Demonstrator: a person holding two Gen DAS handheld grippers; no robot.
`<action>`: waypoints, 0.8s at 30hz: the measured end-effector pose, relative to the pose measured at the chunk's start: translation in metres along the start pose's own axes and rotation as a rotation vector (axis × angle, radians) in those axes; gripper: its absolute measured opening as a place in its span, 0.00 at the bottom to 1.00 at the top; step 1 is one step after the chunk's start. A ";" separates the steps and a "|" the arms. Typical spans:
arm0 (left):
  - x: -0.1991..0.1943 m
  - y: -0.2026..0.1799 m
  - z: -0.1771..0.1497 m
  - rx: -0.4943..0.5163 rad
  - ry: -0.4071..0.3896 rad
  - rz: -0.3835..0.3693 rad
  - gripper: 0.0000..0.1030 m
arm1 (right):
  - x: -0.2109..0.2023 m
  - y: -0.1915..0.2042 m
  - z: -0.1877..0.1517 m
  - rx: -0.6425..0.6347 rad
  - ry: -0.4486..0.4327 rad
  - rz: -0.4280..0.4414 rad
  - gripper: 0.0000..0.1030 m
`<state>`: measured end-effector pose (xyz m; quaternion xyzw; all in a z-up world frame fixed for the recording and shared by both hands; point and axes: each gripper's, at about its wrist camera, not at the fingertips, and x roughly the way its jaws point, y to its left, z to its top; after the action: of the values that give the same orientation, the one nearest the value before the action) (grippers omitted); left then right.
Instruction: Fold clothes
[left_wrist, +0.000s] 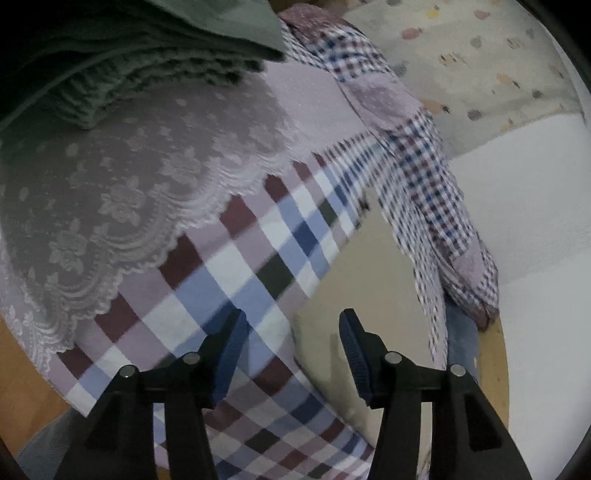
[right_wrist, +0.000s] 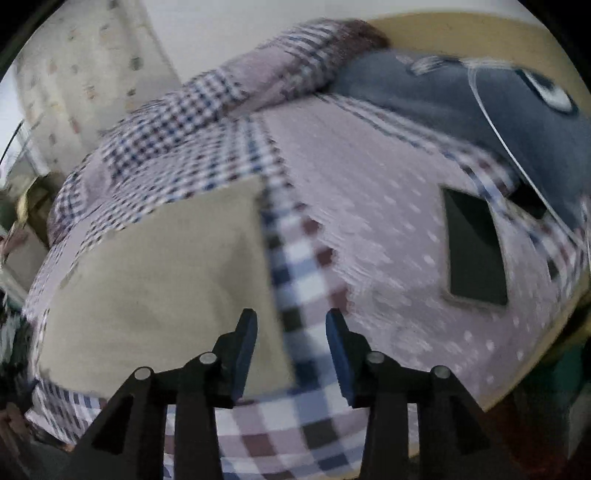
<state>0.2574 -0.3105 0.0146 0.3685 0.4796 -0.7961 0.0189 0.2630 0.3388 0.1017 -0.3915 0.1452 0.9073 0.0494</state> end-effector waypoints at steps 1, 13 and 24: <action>0.001 -0.002 -0.001 0.010 0.013 -0.013 0.54 | 0.001 0.014 0.003 -0.030 -0.012 0.010 0.41; 0.022 -0.018 -0.005 0.085 0.023 -0.002 0.54 | -0.012 0.199 -0.036 -0.535 -0.127 0.217 0.56; 0.015 0.000 -0.001 -0.028 0.013 -0.122 0.06 | -0.012 0.354 -0.153 -1.172 -0.277 0.353 0.73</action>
<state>0.2469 -0.3049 0.0054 0.3435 0.5121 -0.7867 -0.0276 0.3056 -0.0448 0.0899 -0.2022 -0.3216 0.8730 -0.3059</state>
